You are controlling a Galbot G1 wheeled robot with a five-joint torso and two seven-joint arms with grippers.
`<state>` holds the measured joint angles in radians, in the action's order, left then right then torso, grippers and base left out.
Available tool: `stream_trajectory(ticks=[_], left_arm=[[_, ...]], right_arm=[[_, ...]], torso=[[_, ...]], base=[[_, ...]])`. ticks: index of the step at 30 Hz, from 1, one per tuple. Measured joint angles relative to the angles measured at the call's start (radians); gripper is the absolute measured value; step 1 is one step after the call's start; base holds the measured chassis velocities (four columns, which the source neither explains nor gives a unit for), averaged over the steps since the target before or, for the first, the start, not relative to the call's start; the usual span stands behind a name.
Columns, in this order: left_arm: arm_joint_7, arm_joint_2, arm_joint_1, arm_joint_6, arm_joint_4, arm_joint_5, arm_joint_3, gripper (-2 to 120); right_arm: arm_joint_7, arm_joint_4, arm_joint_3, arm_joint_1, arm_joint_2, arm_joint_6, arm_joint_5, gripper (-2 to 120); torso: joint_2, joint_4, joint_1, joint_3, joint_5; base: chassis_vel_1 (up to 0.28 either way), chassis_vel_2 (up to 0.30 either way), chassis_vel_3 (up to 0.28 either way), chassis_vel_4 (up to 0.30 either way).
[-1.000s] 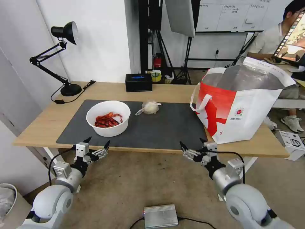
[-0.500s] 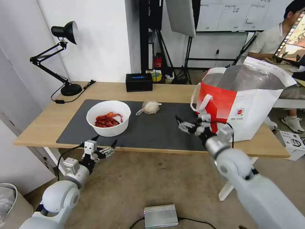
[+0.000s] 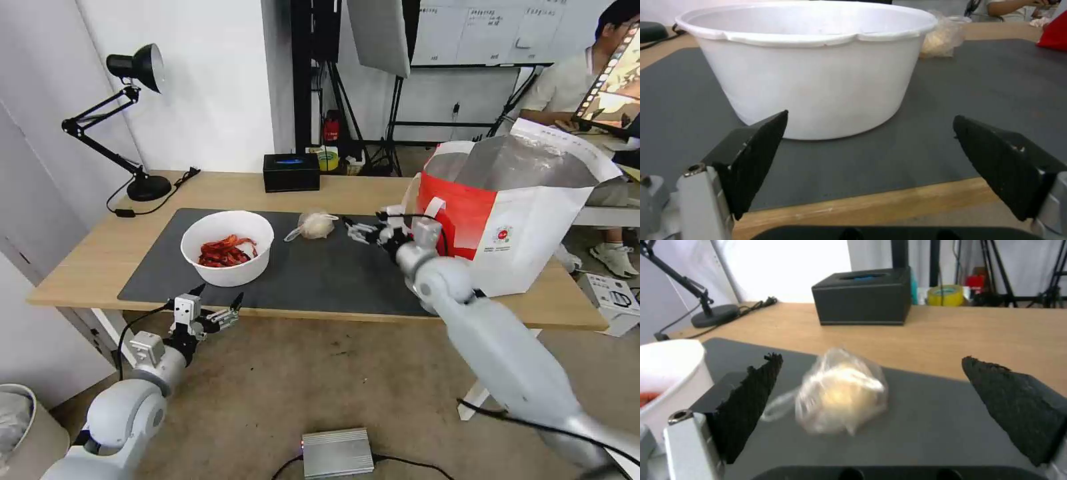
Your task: Pick up the trash from the table and place it into the takeout bag.
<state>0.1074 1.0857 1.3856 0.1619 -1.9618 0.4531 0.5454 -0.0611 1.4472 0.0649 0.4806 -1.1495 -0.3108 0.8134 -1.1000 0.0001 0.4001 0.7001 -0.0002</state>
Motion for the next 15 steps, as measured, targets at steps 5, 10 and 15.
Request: stream_trajectory(ticks=[5,10,15], left_arm=[[0.000,0.003,0.000,0.000,0.002,0.000,0.000,100],[0.000,0.010,0.000,-0.001,0.004,-0.002,-0.002,100],[0.000,0.006,0.000,-0.003,0.007,-0.004,-0.005,100]], right_arm=[[0.003,-0.086,0.028,-0.059,-0.043,-0.008,0.007,100],[0.008,-0.170,0.049,-0.113,-0.082,-0.032,0.013,100],[0.035,-0.269,0.060,-0.181,-0.133,-0.067,0.014,100]], torso=[[0.000,0.0001,0.000,0.000,0.0001],[0.000,-0.0001,0.000,0.000,0.0000],[0.000,-0.0001,0.000,0.000,0.0000]], base=[[0.000,0.000,0.000,0.000],[0.000,0.000,0.000,0.000],[0.000,0.000,0.000,0.000]])
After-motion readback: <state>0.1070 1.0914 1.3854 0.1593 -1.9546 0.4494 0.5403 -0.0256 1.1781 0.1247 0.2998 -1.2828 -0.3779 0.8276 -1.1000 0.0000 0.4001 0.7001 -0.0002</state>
